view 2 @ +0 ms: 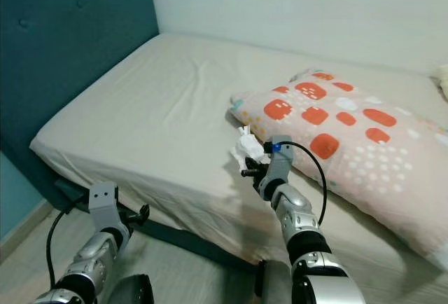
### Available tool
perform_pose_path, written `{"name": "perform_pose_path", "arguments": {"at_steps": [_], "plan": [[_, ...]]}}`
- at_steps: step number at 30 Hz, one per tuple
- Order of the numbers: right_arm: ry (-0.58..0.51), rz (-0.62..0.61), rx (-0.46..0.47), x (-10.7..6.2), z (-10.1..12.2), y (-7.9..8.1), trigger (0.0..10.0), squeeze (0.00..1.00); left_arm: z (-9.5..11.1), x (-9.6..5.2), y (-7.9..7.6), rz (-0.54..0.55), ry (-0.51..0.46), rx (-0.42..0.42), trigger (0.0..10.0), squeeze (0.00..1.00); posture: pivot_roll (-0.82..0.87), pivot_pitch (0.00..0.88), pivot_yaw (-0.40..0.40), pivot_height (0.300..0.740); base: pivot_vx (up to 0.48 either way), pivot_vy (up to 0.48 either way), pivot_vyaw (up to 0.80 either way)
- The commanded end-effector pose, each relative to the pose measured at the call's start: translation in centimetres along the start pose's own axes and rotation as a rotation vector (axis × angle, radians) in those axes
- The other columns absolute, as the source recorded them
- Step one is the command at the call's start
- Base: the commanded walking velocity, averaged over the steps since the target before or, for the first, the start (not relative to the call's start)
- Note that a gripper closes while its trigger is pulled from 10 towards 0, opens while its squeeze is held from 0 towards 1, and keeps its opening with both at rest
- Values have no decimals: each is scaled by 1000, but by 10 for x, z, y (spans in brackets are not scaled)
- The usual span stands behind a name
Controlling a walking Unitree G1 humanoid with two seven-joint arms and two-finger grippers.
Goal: Clean up the room
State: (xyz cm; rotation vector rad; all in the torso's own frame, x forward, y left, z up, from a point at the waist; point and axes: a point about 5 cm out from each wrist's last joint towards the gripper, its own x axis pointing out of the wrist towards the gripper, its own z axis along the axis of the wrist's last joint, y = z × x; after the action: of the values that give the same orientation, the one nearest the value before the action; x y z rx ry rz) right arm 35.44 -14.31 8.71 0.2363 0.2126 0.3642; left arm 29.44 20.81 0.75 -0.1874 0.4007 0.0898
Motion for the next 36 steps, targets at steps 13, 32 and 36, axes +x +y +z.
{"name": "perform_pose_path", "arguments": {"at_steps": [13,32,36], "plan": [[29,-81,-27,-15,-12,-21,10000,0,-41,-17,18,72,176,40,10000,0,33,0,-34,636,0,0,0],[227,-280,-13,-56,-66,-58,10000,0,-80,-39,29,124,364,98,10000,0,27,0,-25,706,-126,0,0],[314,-354,-2,-79,-91,-69,10000,0,-89,-45,31,121,392,114,10000,0,24,0,-24,726,-343,0,0]]}}
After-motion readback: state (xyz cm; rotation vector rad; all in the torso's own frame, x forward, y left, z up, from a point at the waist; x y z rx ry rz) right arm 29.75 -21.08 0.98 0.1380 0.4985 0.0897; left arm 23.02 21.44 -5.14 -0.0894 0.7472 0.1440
